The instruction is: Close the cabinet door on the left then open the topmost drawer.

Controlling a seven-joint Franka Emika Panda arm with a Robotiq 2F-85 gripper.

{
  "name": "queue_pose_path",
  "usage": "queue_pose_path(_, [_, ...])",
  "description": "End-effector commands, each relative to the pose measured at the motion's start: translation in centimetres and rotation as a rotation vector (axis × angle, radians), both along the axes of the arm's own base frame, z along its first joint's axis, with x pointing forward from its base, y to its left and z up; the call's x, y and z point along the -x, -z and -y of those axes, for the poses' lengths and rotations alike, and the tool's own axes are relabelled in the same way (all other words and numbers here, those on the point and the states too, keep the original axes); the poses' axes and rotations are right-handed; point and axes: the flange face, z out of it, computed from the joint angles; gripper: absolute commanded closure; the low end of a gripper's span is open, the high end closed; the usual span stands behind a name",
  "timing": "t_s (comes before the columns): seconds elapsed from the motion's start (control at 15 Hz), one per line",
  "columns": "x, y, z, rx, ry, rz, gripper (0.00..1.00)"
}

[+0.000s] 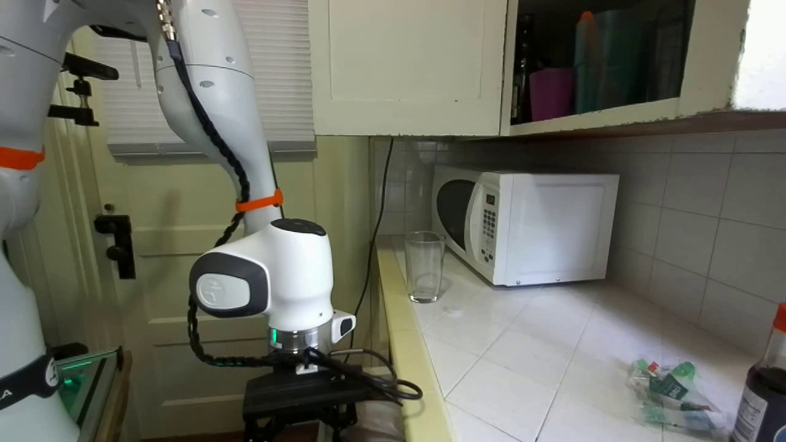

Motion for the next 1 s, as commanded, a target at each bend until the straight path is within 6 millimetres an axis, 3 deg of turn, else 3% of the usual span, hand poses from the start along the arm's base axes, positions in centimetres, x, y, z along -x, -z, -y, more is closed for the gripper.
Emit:
queue_pose_path(0.0, [1.6, 0.8, -1.8, -0.072, -0.119, -0.088, 0.0])
queue_pose_path(0.53, [1.2, 2.2, -2.7, -0.081, -0.173, -0.15, 0.0])
queue_pose_path(0.93, [1.9, 2.1, -3.0, -0.074, -0.225, -0.172, 0.0])
